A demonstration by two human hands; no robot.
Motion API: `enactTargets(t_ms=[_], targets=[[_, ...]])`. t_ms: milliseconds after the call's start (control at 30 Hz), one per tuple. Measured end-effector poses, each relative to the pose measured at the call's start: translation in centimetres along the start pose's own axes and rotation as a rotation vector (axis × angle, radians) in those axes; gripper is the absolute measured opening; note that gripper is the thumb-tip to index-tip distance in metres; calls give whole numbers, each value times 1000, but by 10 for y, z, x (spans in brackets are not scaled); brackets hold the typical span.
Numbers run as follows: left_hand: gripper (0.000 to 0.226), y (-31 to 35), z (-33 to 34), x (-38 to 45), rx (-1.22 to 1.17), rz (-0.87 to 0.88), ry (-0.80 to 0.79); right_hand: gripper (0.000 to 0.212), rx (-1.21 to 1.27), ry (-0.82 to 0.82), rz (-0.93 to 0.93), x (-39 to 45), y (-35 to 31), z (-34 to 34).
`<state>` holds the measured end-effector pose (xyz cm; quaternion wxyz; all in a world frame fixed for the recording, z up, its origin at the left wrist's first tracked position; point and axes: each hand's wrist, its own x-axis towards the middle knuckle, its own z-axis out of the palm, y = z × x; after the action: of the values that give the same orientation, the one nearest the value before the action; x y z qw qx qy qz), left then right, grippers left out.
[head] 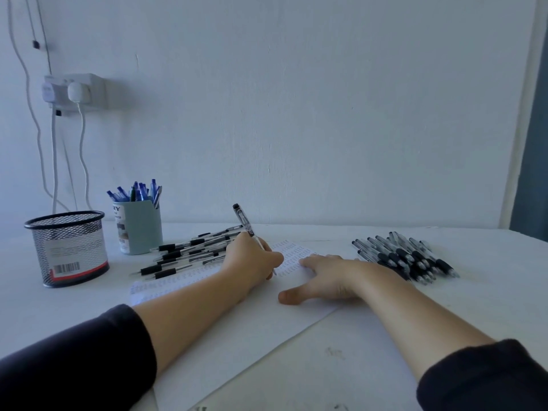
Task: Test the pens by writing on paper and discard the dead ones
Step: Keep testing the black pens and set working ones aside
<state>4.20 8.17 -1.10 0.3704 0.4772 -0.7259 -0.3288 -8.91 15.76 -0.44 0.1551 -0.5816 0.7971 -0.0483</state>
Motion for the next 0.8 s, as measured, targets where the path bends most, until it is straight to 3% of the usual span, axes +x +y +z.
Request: enactTargets(t_ms=[800], targets=[[12,-2,3,1,13,35,27,112,-25,-9,11,2,3,1]])
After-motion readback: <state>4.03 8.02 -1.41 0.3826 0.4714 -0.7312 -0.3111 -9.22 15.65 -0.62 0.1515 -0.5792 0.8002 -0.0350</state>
